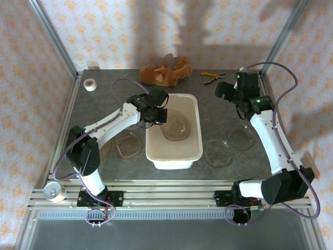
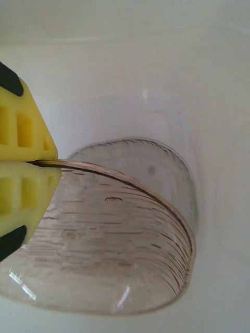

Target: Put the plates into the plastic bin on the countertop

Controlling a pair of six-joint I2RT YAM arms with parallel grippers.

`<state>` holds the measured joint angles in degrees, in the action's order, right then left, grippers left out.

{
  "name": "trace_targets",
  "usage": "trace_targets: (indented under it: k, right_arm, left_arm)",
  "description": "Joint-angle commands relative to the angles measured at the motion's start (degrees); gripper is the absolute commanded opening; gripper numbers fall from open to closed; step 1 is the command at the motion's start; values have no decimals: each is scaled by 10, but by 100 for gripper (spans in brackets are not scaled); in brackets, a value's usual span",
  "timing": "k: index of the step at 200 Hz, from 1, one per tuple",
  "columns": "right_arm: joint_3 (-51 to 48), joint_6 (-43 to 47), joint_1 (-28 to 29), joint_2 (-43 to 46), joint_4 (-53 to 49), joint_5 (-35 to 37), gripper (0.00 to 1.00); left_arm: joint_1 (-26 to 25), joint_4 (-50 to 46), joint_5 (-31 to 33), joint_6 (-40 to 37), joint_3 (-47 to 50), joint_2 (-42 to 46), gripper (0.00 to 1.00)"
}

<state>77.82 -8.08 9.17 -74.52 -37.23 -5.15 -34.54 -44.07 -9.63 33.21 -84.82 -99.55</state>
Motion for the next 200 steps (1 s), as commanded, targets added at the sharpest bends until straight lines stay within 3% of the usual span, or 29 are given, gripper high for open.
trace_targets:
  k: [1,42,88,158,200]
  right_arm:
    - [-4,2,-4,-8,2,42,94]
    - [-16,2,-5,-19,7,46,94]
    - [-13,-2,-6,-34,15,41,94]
    - [-19,-14,-6,-33,18,24,93]
    - [-44,-16,-6,-19,21,18,93]
  left_arm:
    - [4,28,7,13,-14,-40,0]
    - [4,28,-5,18,-17,-61,0]
    - [-3,24,1,13,-23,-27,0]
    - [-24,-52,0,22,-116,-42,0]
    - [-31,-40,6,44,-88,-54,0]
